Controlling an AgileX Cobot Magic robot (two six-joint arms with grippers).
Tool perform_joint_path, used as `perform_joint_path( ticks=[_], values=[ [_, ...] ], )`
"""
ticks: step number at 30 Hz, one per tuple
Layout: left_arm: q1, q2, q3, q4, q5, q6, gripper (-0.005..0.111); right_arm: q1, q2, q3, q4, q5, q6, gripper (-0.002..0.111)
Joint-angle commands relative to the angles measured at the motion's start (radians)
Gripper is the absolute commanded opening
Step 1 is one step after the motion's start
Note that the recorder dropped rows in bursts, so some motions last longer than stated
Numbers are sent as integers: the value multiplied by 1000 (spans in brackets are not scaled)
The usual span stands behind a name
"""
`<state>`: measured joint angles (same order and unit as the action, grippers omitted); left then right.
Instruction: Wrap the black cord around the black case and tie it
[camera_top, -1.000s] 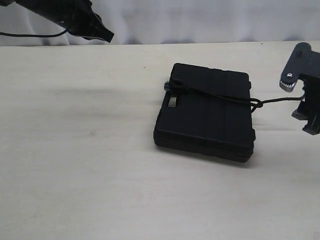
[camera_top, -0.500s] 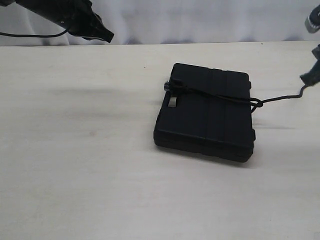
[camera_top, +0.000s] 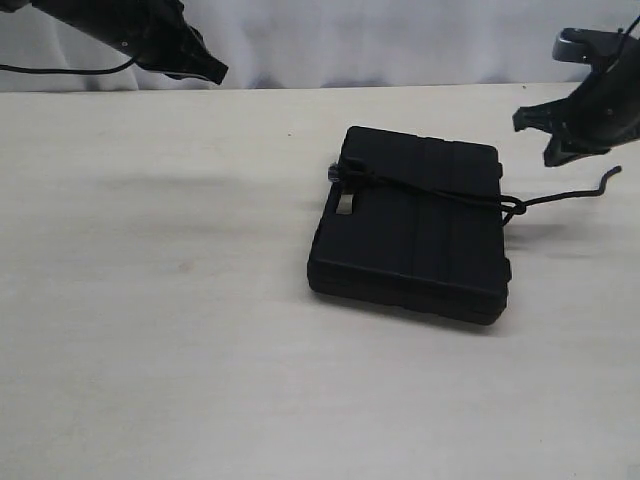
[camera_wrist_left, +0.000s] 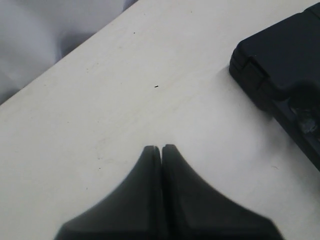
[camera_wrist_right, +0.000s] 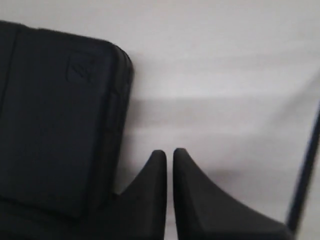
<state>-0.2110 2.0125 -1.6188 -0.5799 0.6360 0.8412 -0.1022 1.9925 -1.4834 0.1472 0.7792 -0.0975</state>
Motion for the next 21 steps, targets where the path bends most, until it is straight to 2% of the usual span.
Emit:
perform_joint_path(
  ticks=[1, 7, 12, 15, 19, 21],
  values=[
    [1, 0, 2, -9, -47, 18, 0, 0, 129, -102, 96, 14, -21, 4],
    [1, 0, 2, -9, -98, 25, 0, 0, 216, -120, 189, 20, -80, 4],
    [1, 0, 2, -9, -97, 25, 0, 49, 232, -120, 317, 19, -186, 4],
    [1, 0, 2, -9, -79, 25, 0, 122, 232, -122, 320, -5, -186, 4],
    [1, 0, 2, -9, -70, 25, 0, 139, 201, -137, 312, -11, -186, 4],
    [1, 0, 2, -9, -70, 25, 0, 137, 142, -137, 248, -29, -186, 4]
  ],
)
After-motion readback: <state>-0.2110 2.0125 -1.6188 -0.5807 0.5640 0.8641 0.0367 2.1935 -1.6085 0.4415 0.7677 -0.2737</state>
